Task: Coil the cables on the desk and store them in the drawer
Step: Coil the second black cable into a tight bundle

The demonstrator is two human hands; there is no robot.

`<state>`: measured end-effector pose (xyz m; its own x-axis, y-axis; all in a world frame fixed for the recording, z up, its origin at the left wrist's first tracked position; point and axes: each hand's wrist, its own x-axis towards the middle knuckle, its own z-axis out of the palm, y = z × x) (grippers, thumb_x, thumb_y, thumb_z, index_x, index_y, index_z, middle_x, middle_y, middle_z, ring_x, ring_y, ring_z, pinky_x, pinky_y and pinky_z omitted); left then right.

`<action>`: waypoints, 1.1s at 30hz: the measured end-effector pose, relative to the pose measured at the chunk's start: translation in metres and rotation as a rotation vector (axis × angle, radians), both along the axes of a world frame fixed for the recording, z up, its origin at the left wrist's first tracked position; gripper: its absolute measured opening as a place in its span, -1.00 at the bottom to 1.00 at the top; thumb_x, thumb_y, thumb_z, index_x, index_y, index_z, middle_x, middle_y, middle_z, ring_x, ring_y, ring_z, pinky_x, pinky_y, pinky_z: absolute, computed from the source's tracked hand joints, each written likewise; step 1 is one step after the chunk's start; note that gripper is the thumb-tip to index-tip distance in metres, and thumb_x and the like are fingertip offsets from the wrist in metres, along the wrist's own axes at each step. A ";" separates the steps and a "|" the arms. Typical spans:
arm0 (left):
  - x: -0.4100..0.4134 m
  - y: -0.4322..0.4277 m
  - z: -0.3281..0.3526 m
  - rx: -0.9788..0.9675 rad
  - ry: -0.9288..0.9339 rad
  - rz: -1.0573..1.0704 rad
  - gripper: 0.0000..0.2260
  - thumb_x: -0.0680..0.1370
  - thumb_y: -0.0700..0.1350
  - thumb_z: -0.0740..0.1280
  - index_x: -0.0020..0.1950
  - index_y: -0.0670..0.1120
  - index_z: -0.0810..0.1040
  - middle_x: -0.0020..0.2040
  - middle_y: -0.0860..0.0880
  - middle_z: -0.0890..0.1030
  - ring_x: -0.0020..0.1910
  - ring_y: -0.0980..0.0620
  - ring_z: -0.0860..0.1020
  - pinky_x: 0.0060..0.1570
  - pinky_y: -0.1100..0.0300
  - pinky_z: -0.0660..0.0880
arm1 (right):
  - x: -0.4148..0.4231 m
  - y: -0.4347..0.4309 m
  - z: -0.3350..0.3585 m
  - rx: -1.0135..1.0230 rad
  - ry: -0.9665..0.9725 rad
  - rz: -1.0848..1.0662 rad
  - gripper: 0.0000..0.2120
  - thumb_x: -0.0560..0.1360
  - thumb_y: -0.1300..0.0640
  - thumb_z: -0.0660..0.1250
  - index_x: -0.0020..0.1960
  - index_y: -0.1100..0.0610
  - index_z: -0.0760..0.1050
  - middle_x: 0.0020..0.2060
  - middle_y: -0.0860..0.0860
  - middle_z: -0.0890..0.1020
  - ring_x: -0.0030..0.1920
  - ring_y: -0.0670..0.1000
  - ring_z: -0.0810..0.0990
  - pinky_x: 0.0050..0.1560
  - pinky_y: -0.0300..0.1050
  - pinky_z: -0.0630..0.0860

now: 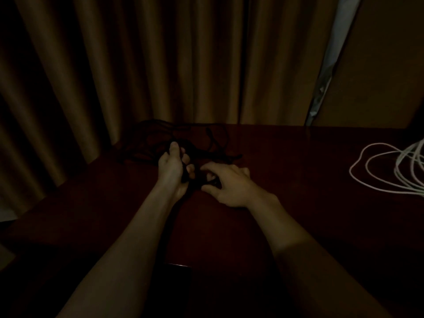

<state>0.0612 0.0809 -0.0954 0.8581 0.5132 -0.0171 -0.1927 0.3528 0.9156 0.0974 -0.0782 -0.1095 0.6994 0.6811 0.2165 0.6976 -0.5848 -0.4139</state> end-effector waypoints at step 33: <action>-0.015 -0.011 -0.005 0.632 -0.087 -0.255 -0.75 0.71 -0.16 0.28 -0.17 -0.05 0.53 -0.40 0.17 0.59 -0.39 0.26 0.56 -0.36 0.36 0.46 | 0.025 -0.025 -0.001 0.421 0.012 -0.196 -0.91 0.65 -0.06 0.29 0.05 -0.15 0.58 -0.10 -0.23 0.66 -0.06 -0.16 0.62 0.08 0.04 0.55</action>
<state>0.0459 0.0697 -0.1000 0.9380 0.1841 0.2937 -0.2568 -0.2001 0.9455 0.1220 -0.1033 -0.1102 0.8103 0.3907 0.4368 0.5845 -0.4844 -0.6509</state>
